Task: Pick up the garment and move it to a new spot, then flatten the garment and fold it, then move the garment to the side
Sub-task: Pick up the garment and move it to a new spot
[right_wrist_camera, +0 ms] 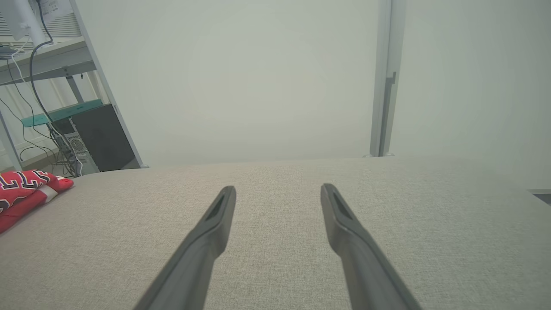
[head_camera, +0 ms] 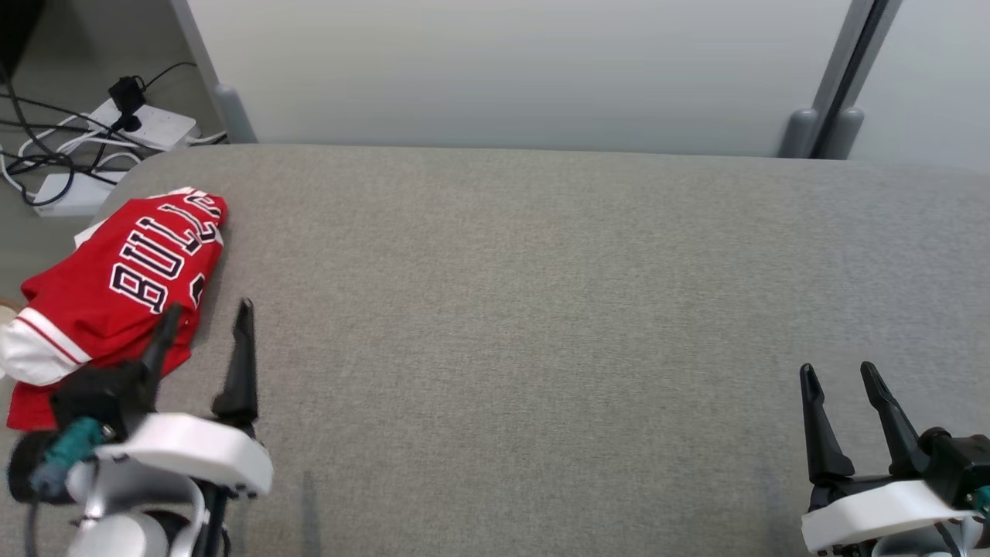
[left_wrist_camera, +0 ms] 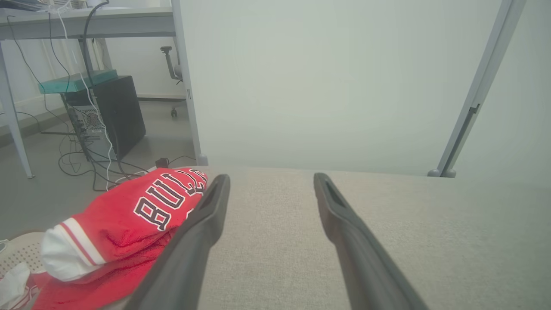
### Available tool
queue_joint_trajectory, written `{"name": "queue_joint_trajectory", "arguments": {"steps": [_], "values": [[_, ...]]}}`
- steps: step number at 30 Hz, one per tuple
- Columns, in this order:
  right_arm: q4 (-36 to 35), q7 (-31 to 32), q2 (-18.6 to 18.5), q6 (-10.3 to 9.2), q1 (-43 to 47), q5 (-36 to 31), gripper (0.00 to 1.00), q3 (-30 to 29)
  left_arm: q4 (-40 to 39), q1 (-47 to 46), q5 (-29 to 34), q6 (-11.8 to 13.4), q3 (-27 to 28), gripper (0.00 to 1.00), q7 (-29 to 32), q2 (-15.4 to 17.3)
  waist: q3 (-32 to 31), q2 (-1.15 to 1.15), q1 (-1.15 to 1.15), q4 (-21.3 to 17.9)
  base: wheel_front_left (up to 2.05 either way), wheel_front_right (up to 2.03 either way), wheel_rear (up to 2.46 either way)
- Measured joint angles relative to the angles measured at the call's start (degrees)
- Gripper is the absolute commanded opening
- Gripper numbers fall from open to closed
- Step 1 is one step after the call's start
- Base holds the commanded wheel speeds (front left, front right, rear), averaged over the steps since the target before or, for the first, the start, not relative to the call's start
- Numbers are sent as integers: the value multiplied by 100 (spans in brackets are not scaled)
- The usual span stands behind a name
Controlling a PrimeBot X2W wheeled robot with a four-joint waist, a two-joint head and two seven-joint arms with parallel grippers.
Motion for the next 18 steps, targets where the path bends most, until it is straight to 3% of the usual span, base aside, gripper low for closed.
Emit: {"name": "queue_joint_trajectory", "arguments": {"steps": [6, 10, 18], "values": [[-59, 0, -20, 0, -199, -41, 100, 33, -224, -1205, -282, -113, 488, 100, 609, 538, 288, 0, 0, 342, 0, 0, 0], [-130, 0, -44, 0, -385, -52, 100, 46, 54, -1924, -512, -274, 671, 100, 850, 722, 500, 0, 0, 475, 0, 0, 0], [-202, -1, -42, 0, -890, -77, 100, 164, 2103, -3364, -1094, -642, 932, 100, 1502, 933, 1157, 0, 0, 579, 0, 0, 0]]}}
